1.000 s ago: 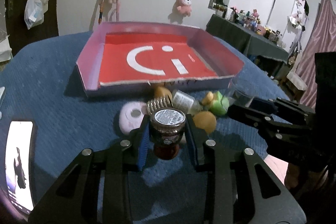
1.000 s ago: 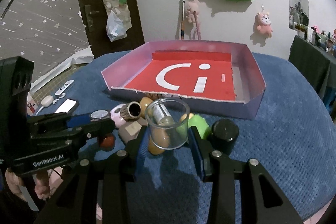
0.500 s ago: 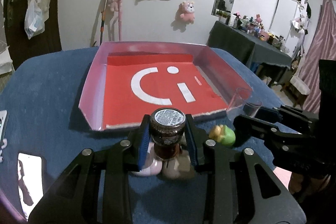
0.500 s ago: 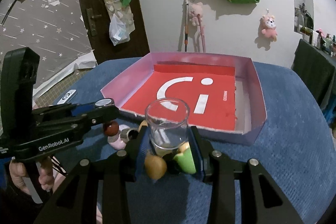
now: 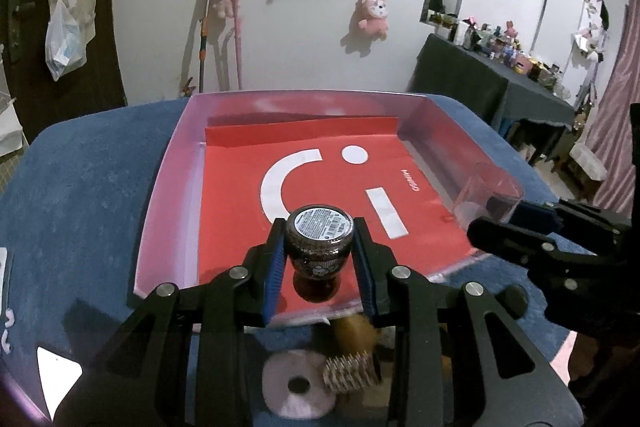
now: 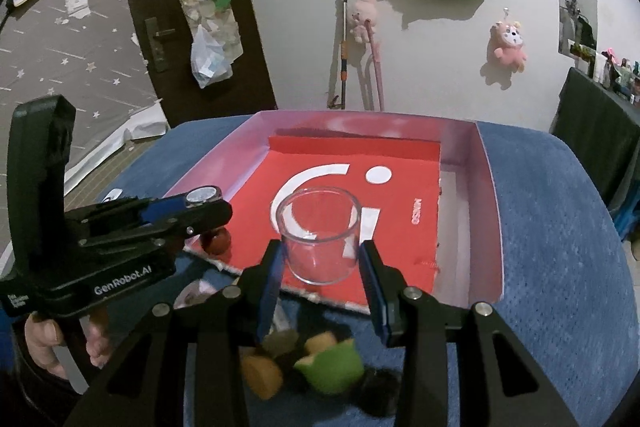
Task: Organize rigid objects
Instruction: 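Lift and carry the cup and the jar over the pink box with both grippers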
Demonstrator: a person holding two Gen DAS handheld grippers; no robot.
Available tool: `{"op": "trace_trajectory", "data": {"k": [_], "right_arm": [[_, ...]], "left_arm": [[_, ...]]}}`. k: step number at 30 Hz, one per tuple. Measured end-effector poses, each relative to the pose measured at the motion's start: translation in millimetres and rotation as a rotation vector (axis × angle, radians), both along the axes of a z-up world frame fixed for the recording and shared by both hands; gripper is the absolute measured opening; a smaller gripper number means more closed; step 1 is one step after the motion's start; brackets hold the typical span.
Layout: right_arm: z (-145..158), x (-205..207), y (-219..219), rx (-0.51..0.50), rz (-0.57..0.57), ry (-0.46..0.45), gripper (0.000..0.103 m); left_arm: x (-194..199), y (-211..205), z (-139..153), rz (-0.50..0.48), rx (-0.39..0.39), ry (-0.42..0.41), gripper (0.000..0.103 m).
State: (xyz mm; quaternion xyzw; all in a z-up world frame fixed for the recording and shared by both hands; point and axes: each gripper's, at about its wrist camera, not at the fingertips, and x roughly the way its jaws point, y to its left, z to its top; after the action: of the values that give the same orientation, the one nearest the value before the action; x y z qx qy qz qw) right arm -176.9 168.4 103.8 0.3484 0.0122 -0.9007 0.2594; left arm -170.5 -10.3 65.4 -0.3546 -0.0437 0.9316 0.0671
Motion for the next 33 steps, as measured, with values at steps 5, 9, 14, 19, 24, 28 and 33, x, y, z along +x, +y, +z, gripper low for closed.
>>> {"op": "trace_trajectory", "data": {"k": [5,9,14,19,24,28,33], "right_arm": [[-2.0,-25.9,-5.6,0.024,-0.024,-0.001,0.041],[-12.3,-50.3,-11.7,0.041,-0.029,-0.04,0.041],[-30.4,-76.7,-18.3,0.061,-0.035,-0.104,0.041],[-44.8,-88.6,-22.5,0.079,-0.034,-0.154,0.041],[-46.8,-91.5,-21.8,0.098,-0.039,-0.167,0.041],[-46.7,-94.3,-20.5,0.097,-0.049,-0.173,0.041],[-46.9,-94.9,-22.0,0.111,-0.049,-0.174,0.041]], "left_arm": [[-28.2,-8.4,-8.9,0.012,0.013,-0.042,0.03],[-47.1,-12.6,-18.7,0.022,0.012,-0.078,0.03],[-65.3,-16.6,-32.5,0.027,0.022,-0.126,0.03],[-71.7,-19.9,-36.0,0.025,0.041,-0.137,0.029],[-74.9,-20.4,-38.0,0.029,0.045,-0.135,0.029],[-81.3,-21.5,-41.9,0.03,0.051,-0.14,0.029],[-86.7,-24.5,-48.2,0.03,0.052,-0.161,0.029]]}}
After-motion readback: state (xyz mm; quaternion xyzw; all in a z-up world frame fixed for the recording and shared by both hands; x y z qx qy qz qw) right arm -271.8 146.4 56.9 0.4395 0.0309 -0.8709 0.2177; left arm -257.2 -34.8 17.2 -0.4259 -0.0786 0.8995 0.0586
